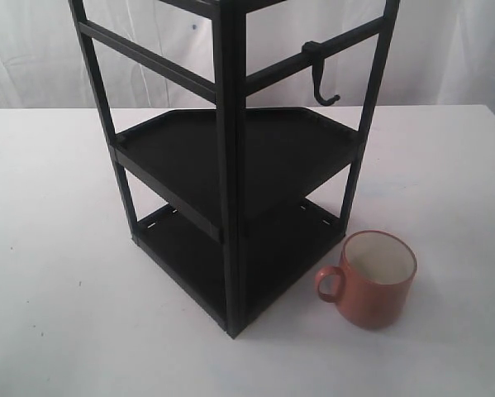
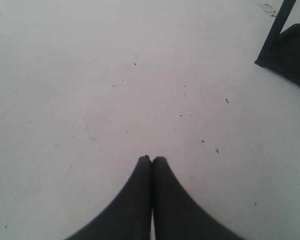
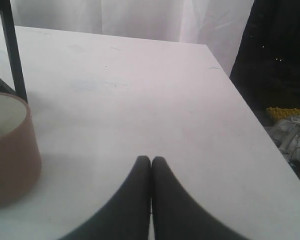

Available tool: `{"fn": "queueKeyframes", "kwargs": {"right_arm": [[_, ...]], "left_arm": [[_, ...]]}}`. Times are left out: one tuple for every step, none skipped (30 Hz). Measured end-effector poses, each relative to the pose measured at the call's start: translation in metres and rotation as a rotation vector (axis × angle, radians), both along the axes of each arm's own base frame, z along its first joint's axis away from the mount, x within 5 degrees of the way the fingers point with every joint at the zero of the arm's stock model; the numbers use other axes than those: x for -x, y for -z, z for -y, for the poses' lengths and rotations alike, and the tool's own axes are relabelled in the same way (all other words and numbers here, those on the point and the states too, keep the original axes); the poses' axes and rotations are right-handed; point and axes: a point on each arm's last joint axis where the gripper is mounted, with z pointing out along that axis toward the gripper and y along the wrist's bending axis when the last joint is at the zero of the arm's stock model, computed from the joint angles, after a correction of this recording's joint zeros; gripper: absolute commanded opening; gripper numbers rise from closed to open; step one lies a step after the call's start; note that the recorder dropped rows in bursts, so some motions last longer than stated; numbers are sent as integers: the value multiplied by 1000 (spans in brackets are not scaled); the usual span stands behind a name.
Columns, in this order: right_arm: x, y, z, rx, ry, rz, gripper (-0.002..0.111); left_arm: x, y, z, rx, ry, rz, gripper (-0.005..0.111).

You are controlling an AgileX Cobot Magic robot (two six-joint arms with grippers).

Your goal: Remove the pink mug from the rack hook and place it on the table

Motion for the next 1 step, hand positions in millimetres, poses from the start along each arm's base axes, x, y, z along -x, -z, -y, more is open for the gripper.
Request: {"fn": "queueKeyframes", "kwargs": {"right_arm": [[0, 0, 0, 0, 0, 0, 0]], "left_arm": [[0, 0, 0, 0, 0, 0, 0]]}}
